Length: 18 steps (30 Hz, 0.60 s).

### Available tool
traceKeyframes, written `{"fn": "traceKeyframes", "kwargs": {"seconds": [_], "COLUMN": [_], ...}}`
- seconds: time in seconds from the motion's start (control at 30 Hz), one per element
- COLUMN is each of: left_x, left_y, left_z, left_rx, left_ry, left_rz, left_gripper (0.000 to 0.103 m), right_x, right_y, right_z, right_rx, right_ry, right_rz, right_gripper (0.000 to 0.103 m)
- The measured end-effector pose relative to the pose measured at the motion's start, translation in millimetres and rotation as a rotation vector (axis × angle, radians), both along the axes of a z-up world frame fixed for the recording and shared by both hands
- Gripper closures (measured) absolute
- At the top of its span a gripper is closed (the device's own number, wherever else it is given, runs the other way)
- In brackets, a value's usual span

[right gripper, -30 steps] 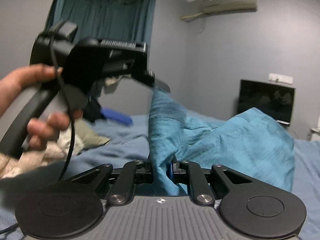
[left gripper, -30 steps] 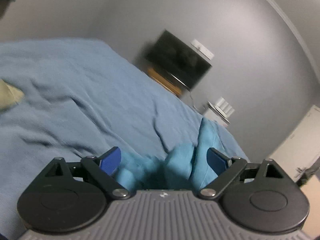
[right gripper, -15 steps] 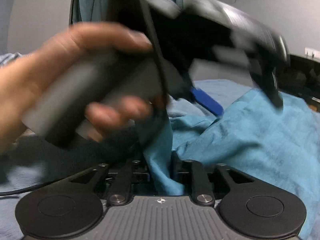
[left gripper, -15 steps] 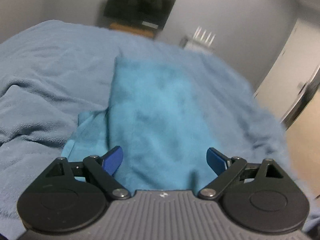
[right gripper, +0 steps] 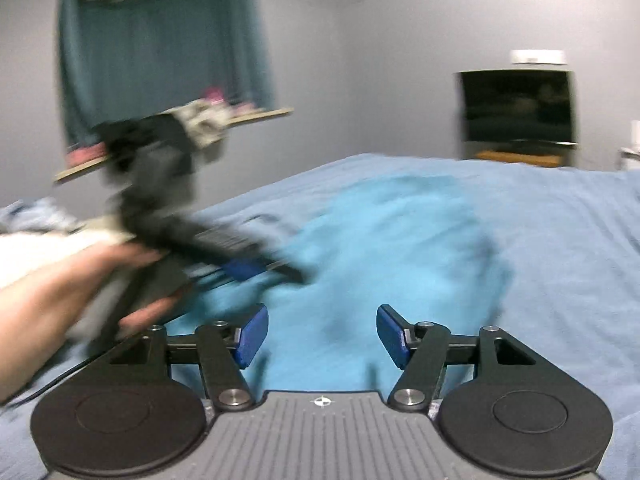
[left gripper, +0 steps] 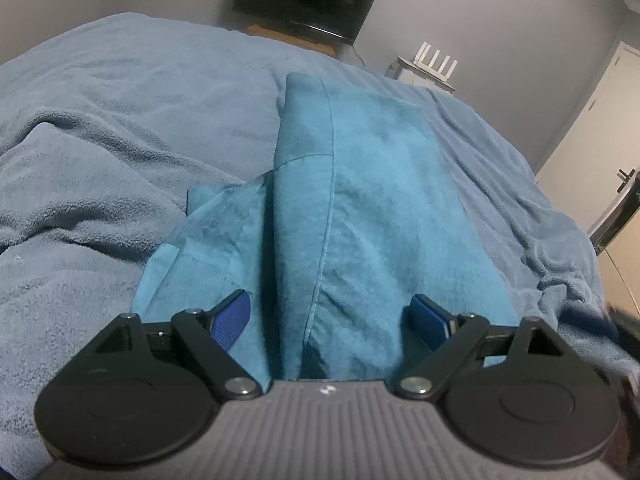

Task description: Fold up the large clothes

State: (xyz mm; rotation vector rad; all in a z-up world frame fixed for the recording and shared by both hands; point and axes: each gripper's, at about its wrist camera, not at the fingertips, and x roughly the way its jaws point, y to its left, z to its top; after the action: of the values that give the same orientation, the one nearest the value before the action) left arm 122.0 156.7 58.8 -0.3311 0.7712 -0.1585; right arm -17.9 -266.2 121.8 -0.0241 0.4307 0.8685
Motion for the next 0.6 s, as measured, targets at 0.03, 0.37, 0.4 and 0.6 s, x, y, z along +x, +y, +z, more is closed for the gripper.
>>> {"fn": "traceKeyframes", "kwargs": {"seconds": [0.03, 0.37, 0.4, 0.6], "left_x": [-0.2, -4.2, -4.5, -3.2], "left_y": [-1.0, -14.1, -18.7, -21.5], "left_z": [-0.6, -6.3, -6.0, -9.1], "left_rx": [0.004, 0.11, 0.142, 0.147], "left_ry": [-0.002, 0.009, 0.005, 0.003], "left_rz": [-0.002, -0.002, -0.007, -0.007], "left_gripper": [0.015, 0.015, 0.015, 0.015], "right_x": [11.8, 45.7, 49.7, 75.4], "right_y": [1.0, 48.2, 45.9, 35.5], "right_z": [-1.8, -76.7, -75.6, -48.4], "right_rx": [-0.003, -0.181, -0.17, -0.046], "right_ry": [-0.007, -0.07, -0.05, -0.141], "right_rz": [-0.026, 0.08, 0.082, -0.007], "right_gripper": [0.042, 0.048, 0.048, 0.042]}}
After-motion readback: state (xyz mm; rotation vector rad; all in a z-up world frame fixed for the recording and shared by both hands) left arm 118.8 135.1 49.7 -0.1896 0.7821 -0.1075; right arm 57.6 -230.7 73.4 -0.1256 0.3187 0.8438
